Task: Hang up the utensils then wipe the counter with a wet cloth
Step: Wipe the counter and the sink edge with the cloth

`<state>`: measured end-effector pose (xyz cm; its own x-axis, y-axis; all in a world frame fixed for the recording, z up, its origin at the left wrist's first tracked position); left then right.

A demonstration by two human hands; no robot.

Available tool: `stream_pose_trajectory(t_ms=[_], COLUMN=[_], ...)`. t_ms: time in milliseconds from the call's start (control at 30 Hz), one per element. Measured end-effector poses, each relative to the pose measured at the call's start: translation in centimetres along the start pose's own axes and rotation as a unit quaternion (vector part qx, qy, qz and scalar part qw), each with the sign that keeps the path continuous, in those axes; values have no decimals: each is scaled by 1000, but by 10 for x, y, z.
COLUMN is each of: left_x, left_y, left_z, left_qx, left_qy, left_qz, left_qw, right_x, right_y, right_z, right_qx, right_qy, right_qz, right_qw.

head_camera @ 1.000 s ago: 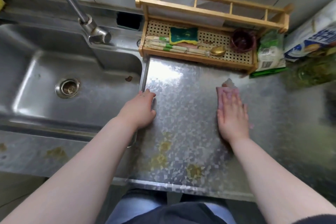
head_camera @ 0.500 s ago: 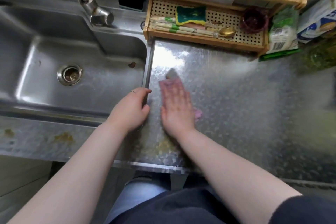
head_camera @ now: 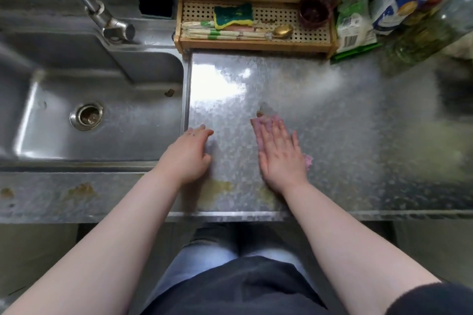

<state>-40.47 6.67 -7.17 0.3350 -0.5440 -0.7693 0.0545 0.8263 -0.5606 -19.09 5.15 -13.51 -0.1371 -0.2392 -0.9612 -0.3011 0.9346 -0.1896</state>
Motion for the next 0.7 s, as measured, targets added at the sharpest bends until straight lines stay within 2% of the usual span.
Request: stream_pose_trajectory(t_ms=[100, 200, 300, 400, 467, 600, 700], left_x=[12, 10, 6, 3, 6, 16, 21], left_y=[-3, -4, 4, 11, 11, 6, 7], left_z=[6, 10, 5, 7, 14, 23, 12], left_qx=[-17, -20, -35, -51, -56, -52, -64], left_qy=[102, 155, 167, 172, 183, 215, 191], left_qz=[-40, -42, -41, -19, -16, -29, -36], left_qw=[994, 987, 984, 984, 981, 975, 979], right_x=[-4, -7, -8, -2, 5, 30, 29], right_y=[-52, -99, -112, -107, -92, -61, -62], right_z=[79, 125, 123, 81, 25, -93, -100], right_qx=[106, 181, 252, 322, 288, 115, 31], right_qy=[-6, 0, 25, 70, 82, 86, 67], right_qz=[4, 13, 52, 104, 107, 41, 20], right_qw=[994, 983, 966, 938, 948, 989, 997])
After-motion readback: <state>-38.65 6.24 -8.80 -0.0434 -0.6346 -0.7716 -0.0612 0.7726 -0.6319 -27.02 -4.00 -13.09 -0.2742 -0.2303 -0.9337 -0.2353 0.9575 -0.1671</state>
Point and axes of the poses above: each hand's wrist, its own y-axis towards the middle knuckle, its own x-axis out of the palm, z = x × y, the point moved 8 cm from there along y, towards the middle knuckle, and after that the axes turned 8 degrees about -x, right-handed, at the moved point
